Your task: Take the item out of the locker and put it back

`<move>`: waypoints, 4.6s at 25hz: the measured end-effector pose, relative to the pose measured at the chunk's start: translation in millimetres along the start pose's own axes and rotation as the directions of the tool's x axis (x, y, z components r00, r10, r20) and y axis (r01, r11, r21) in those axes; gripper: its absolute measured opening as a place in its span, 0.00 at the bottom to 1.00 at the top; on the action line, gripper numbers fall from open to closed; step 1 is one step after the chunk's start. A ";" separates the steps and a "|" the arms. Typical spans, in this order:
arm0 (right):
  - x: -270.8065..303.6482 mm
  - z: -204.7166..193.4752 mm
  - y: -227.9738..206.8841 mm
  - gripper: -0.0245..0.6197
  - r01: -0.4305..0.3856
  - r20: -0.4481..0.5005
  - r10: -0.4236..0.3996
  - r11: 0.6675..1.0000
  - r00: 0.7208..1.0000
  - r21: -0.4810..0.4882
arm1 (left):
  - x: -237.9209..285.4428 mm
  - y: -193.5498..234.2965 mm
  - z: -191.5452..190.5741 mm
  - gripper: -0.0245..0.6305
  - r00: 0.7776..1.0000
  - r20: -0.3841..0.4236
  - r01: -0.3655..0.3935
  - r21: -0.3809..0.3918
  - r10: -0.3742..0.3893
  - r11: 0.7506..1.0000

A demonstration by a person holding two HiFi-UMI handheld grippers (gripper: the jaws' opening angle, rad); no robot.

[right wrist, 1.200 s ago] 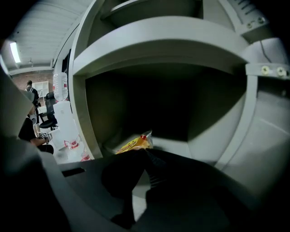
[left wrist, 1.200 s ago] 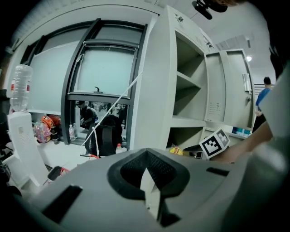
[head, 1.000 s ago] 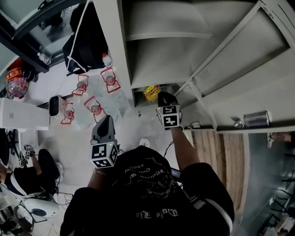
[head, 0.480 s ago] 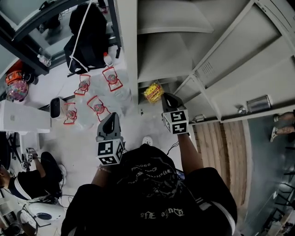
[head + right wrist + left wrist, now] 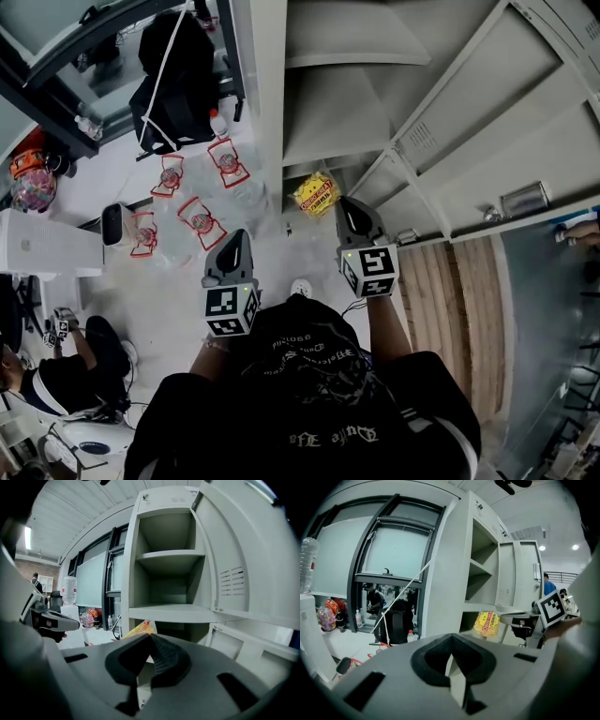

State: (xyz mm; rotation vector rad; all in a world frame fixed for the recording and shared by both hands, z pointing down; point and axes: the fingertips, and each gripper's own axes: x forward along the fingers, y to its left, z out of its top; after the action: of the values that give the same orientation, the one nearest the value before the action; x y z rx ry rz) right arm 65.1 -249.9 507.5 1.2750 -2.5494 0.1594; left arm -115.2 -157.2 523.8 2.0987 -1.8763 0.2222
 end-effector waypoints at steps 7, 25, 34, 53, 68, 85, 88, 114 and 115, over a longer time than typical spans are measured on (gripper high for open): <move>-23.9 29.9 4.4 0.04 0.022 0.095 -0.022 1.000 0.995 0.001 | 7.8 -6.3 8.9 0.05 0.999 0.017 0.036 0.005 -0.036 0.999; -66.6 128.1 -6.1 0.04 0.052 0.365 -0.057 0.998 0.929 0.025 | 20.0 -39.8 64.8 0.05 0.983 0.141 0.106 0.069 -0.115 0.992; -74.2 165.5 -24.2 0.04 0.068 0.459 -0.081 0.997 0.885 0.046 | 22.7 -52.5 93.1 0.05 0.971 0.205 0.110 0.083 -0.125 0.991; -63.9 261.6 -55.4 0.04 0.094 0.588 -0.133 0.991 0.798 0.097 | 27.4 -64.0 115.8 0.05 0.960 0.253 0.096 0.090 -0.116 0.991; -14.9 306.3 -94.8 0.04 0.101 0.559 -0.206 0.972 0.803 0.213 | 27.2 -47.2 105.8 0.05 0.970 0.239 0.013 0.084 -0.033 0.996; 36.7 310.3 -120.5 0.05 0.164 0.420 -0.259 0.954 0.870 0.250 | 27.3 -34.7 92.5 0.05 0.976 0.216 -0.034 0.057 0.020 0.998; 41.1 308.8 -123.1 0.05 0.190 0.395 -0.277 0.951 0.876 0.244 | 25.1 -32.2 89.8 0.05 0.976 0.215 -0.038 0.047 0.027 0.998; 61.9 290.0 -118.7 0.05 0.278 0.206 -0.265 0.960 0.942 -0.034 | 25.4 -24.1 68.6 0.05 0.989 0.150 -0.011 0.053 0.003 0.999; 61.8 290.1 -118.1 0.05 0.275 0.207 -0.262 0.961 0.943 -0.036 | 25.5 -23.7 67.1 0.05 0.990 0.144 -0.010 0.053 0.002 0.999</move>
State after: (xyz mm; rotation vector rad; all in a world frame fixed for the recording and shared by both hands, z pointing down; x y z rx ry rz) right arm 65.0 -433.4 246.3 1.6720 -2.4813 -0.1145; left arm -94.8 -201.5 466.0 2.1985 -1.9788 0.1259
